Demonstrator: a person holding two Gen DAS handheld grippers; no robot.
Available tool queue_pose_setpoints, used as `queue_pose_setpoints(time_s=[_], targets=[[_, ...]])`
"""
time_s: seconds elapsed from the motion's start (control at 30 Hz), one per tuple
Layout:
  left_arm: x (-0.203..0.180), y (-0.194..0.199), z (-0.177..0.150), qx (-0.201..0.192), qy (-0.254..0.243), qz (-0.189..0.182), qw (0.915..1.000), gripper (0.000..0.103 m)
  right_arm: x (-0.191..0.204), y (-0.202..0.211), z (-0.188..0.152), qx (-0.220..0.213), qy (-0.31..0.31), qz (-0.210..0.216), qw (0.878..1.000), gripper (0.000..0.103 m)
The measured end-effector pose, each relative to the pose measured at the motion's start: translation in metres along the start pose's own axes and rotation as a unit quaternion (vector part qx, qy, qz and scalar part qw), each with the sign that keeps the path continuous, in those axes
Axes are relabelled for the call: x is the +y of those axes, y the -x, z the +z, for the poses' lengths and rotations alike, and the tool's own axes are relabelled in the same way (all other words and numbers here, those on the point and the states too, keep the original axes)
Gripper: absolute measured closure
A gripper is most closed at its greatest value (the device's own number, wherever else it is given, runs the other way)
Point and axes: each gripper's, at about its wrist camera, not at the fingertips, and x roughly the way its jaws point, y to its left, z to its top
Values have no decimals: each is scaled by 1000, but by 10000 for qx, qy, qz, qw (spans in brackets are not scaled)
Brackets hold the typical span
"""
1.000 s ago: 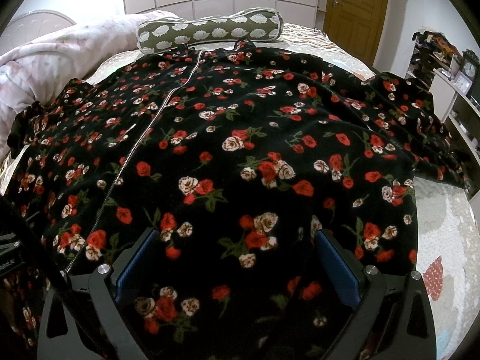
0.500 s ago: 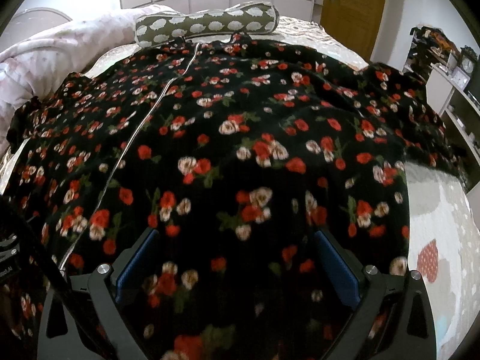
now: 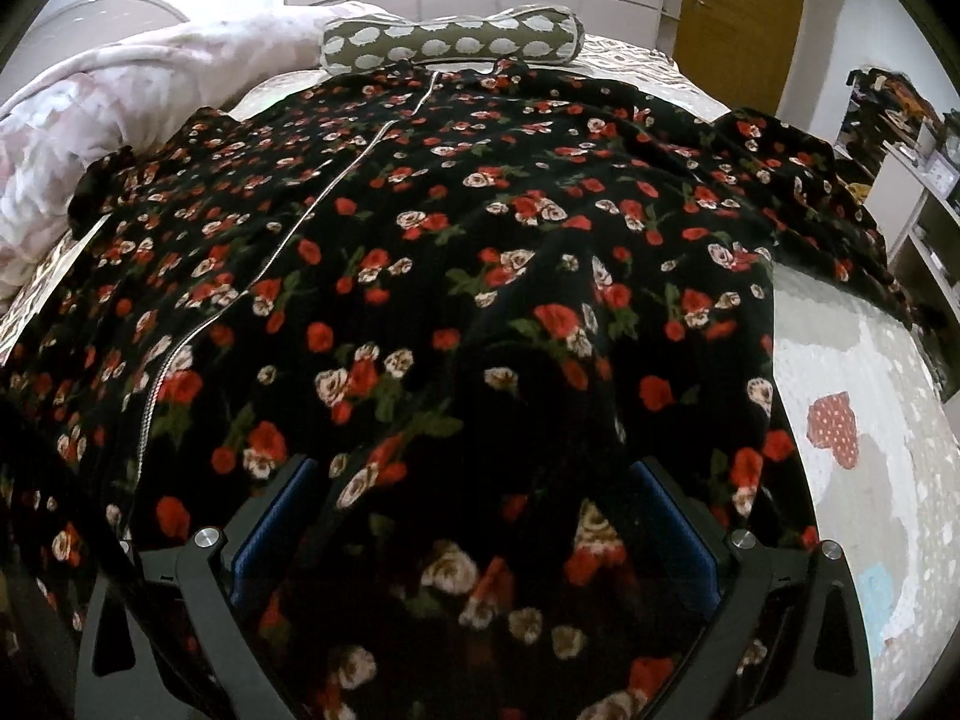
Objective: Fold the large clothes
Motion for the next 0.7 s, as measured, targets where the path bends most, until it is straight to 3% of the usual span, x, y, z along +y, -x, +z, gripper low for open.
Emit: queue_pose_setpoints(time_s=[0.13, 0.37, 0.43, 0.57, 0.67, 0.7], targets=[[47, 4, 30, -173, 91, 704, 9973, 0, -3, 9, 2, 120, -320, 425, 9985, 2], [155, -44, 101, -428, 896, 1697, 9805, 2, -15, 8, 24, -379, -838, 907, 9916, 2], [172, -61, 117, -326, 947, 1761, 9793, 9, -17, -4, 28, -448, -943, 892, 9905, 2], [192, -90, 141, -241, 1017, 1735, 9793, 9, -17, -24, 40, -550, -1121, 674, 9899, 1], [203, -116, 152, 7, 924, 2116, 9730, 9, -2, -30, 44, -430, -770, 401, 9953, 0], [211, -125, 155, 88, 973, 2192, 9708, 18, 0, -31, 45, -414, -712, 336, 9960, 0]])
